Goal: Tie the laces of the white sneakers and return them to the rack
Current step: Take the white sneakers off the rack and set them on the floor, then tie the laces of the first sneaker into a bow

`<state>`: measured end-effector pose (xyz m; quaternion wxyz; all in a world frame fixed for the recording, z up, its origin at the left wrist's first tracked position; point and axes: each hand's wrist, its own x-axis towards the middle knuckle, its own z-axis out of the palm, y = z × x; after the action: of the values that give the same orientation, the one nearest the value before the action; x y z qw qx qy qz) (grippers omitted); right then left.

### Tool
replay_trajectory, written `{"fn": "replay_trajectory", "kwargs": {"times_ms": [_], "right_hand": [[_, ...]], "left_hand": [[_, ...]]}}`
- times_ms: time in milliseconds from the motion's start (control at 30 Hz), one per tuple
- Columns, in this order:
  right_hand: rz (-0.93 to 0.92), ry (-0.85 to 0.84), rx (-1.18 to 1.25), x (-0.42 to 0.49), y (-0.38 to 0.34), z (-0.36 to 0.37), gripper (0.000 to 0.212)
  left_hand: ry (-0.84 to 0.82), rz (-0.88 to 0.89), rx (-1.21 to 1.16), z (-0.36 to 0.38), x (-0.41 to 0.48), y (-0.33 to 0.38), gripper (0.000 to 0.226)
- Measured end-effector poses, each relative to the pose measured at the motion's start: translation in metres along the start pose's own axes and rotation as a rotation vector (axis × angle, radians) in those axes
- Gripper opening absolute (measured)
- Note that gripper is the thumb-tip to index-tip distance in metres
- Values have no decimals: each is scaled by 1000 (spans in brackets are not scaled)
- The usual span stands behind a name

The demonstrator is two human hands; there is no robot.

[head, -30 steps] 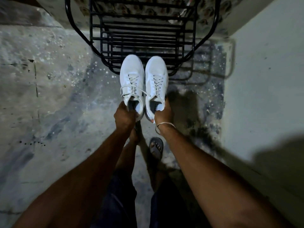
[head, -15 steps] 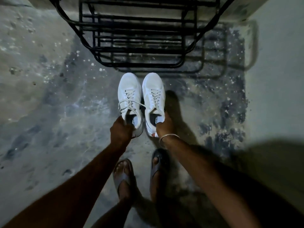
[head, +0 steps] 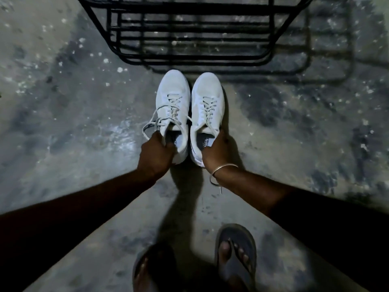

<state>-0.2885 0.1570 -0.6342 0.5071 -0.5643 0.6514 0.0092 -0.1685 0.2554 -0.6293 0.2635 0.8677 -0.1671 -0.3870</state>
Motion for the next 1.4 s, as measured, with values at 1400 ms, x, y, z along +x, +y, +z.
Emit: {"fn": "replay_trajectory", "kwargs": {"times_ms": [1400], "right_hand": [[-1234,-341,-1753,43,-39,-47,42]], "left_hand": [[-127,337,337,-57,31,0,89]]}}
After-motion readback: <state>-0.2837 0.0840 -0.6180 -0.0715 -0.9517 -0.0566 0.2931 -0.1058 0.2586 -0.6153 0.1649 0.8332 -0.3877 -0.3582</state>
